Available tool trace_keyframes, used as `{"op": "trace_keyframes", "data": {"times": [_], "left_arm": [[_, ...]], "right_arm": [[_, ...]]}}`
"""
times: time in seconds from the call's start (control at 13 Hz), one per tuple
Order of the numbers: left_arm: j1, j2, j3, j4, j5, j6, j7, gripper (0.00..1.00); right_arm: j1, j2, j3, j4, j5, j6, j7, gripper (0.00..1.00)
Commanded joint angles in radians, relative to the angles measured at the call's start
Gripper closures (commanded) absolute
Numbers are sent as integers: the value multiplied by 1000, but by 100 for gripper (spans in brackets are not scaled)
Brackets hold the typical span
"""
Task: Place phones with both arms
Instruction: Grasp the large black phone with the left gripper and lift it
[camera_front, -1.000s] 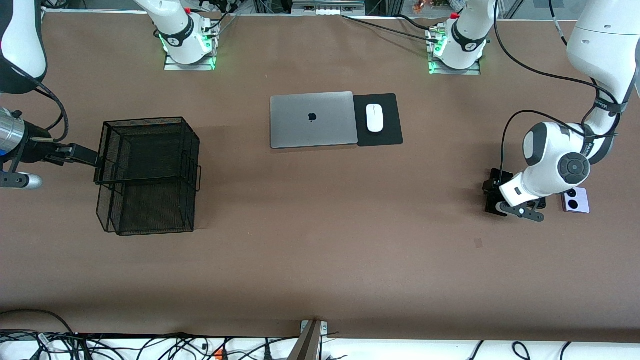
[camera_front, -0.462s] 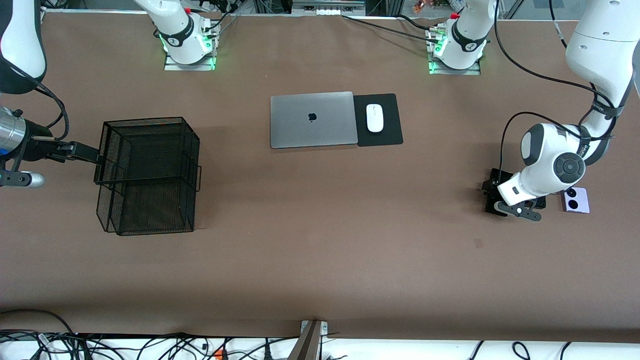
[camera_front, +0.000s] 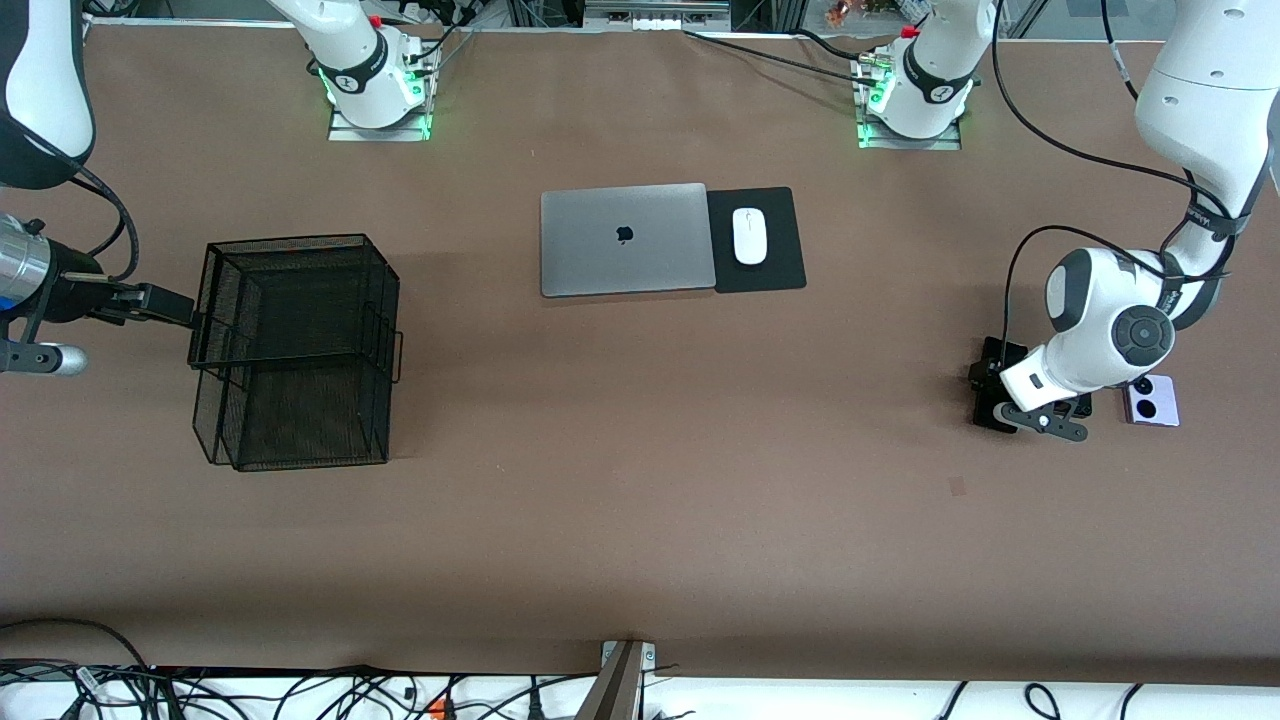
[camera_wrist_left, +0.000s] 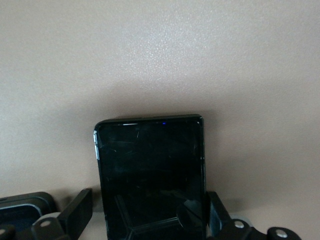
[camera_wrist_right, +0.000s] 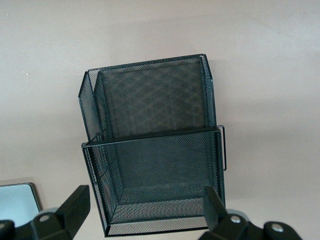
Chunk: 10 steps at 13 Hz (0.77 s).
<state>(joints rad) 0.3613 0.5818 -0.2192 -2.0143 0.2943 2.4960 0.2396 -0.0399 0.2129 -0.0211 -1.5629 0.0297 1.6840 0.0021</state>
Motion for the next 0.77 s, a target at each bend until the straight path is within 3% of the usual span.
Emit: {"op": "trace_keyframes", "data": {"times": [0.0,0.23,0.46,0.69], "left_arm": [[7,9,-3,-4,26,18,1,0],[7,10,-3,-3,25,18,-3,0],[7,12,-5,0,25,18,-16,31],[7,12,-3,0,25,18,-20,51]], "right_arm": [[-6,-4,7,4,-13,2,-1,0],[-6,-4,7,4,-13,2,-1,0],[-6,-4,7,4,-13,0,-1,0],[-6,-4,7,4,-13,0,-1,0]]}}
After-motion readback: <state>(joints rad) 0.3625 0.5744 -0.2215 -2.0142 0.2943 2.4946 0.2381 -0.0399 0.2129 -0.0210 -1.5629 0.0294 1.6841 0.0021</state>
